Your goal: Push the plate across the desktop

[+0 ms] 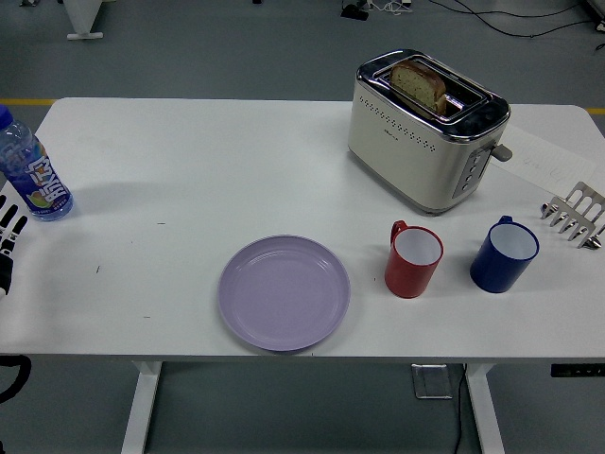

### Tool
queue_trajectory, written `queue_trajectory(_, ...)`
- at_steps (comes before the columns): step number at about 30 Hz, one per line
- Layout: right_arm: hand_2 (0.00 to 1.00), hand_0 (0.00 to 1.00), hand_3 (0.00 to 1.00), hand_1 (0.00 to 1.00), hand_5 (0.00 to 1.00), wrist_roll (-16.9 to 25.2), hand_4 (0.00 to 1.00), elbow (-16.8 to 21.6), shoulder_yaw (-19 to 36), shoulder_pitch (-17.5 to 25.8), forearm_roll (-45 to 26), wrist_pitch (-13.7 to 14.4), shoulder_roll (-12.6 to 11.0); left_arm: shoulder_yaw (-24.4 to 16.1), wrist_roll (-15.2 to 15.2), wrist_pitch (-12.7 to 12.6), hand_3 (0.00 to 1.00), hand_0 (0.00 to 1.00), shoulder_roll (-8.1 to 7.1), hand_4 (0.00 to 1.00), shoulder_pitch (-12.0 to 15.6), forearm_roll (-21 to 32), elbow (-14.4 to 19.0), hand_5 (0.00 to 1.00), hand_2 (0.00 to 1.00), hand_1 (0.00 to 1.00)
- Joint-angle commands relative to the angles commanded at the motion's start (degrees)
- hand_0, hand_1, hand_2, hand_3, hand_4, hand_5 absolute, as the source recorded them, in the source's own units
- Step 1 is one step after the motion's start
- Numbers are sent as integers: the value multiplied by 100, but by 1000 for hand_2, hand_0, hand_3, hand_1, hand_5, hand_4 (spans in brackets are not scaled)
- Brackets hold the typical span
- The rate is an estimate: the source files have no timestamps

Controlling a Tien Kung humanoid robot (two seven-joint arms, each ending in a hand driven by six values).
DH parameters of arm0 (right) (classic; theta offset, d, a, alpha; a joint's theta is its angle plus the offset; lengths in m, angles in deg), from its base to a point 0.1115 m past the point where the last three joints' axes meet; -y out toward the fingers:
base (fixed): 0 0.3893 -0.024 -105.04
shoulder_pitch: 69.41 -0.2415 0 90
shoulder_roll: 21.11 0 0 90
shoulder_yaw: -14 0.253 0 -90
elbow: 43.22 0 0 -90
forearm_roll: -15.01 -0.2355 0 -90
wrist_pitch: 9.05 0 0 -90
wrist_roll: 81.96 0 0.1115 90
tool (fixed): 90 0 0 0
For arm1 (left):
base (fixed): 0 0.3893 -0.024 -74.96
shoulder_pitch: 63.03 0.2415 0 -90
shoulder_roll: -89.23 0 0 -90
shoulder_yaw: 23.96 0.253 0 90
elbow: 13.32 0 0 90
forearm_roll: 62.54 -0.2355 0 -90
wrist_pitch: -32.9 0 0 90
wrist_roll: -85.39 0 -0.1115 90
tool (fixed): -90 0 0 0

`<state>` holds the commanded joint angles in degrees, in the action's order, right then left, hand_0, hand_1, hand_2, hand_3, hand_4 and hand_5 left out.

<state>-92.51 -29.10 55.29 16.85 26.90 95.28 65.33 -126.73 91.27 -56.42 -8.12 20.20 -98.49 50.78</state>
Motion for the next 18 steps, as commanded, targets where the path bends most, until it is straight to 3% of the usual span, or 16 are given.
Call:
queue_trajectory(6, 613, 585, 594, 523, 557, -21, 302, 4, 32, 28, 45, 9, 5, -56, -407, 63, 720, 759, -43, 573, 35, -73, 158, 998, 749, 769)
queue_trajectory(18, 613, 585, 594, 523, 557, -39, 301, 7, 54, 57, 71, 17, 15, -131, -492, 75, 722, 759, -58, 572, 91, -16, 197, 998, 750, 771)
